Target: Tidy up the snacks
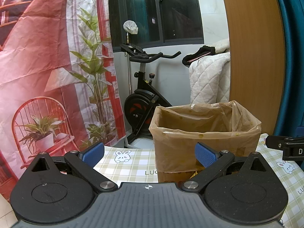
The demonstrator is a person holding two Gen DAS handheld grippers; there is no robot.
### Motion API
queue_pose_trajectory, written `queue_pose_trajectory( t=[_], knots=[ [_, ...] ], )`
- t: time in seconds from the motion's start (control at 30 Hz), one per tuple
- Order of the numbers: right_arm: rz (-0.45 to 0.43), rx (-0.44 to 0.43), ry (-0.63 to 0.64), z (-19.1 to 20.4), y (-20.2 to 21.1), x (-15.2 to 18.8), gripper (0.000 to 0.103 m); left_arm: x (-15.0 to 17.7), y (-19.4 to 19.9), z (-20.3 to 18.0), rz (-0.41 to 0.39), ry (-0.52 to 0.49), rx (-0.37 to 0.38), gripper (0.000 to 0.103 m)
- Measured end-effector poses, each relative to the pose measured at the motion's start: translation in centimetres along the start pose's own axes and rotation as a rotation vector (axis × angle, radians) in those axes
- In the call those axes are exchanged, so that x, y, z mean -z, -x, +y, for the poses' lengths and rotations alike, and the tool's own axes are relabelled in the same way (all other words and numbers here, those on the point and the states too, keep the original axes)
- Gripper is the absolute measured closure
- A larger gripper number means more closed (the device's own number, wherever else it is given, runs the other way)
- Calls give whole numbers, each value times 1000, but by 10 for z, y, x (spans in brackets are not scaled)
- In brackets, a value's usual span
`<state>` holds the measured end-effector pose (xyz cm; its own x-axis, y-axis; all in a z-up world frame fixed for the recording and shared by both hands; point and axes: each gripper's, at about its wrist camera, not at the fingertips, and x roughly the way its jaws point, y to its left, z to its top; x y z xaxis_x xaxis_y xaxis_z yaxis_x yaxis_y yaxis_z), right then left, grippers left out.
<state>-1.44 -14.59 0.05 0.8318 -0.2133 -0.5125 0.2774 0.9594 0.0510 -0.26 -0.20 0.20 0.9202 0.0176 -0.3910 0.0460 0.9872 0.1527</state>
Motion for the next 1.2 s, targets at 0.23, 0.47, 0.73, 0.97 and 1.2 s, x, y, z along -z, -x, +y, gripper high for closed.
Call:
queue_pose_trajectory(
  t=[0.23, 0.47, 0.73, 0.97, 1.2],
  knots=[
    [0, 2, 4, 4, -5, 0, 1, 0, -1, 1, 1, 8, 6, 1],
    [2, -2, 6, 0, -2, -3, 1, 1, 1, 1, 2, 13, 8, 1],
    [2, -2, 8, 0, -2, -4, 1, 1, 0, 2, 7, 15, 12, 1],
    [3, 0, 7, 0, -1, -4, 1, 2, -1, 2, 9, 16, 12, 1],
    [3, 1, 8, 1, -1, -3, 1, 3, -2, 3, 9, 17, 13, 1]
  ],
)
